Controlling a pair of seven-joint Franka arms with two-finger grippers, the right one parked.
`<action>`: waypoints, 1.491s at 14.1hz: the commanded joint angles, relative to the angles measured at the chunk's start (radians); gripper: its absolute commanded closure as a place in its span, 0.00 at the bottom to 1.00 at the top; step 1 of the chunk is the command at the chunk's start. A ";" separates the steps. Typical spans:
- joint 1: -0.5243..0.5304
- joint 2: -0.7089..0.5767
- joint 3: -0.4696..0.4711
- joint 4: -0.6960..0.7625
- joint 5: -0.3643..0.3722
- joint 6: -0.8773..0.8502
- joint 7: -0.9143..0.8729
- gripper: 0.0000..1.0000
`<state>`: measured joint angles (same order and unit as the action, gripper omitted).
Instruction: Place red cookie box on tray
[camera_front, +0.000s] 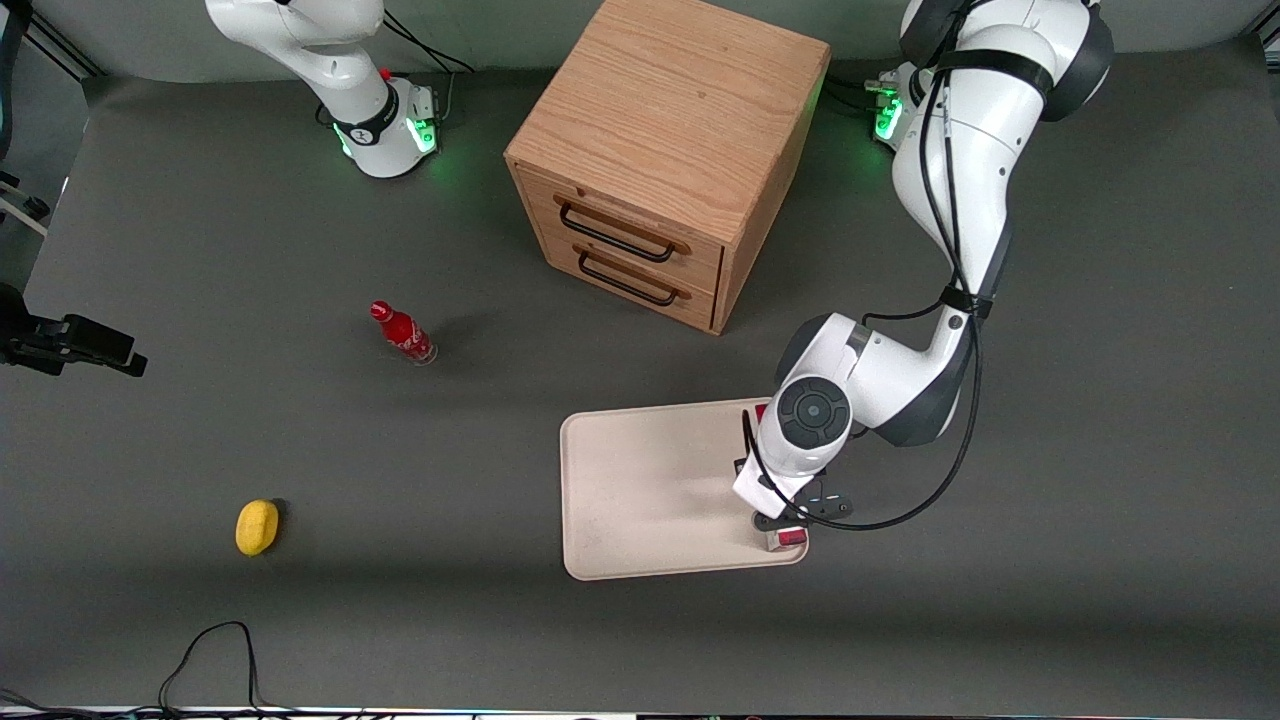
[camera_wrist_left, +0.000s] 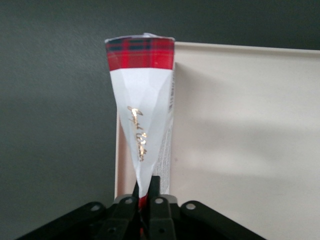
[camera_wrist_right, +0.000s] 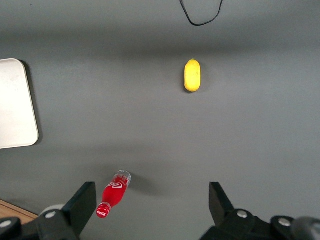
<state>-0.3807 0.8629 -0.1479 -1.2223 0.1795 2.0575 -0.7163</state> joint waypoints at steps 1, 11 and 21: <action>-0.004 -0.013 0.007 -0.009 0.046 0.010 -0.029 0.08; -0.004 -0.270 -0.004 0.006 0.035 -0.257 -0.040 0.00; 0.268 -0.570 0.001 -0.028 -0.094 -0.586 0.521 0.00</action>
<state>-0.1395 0.3540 -0.1442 -1.1883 0.0996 1.4818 -0.2630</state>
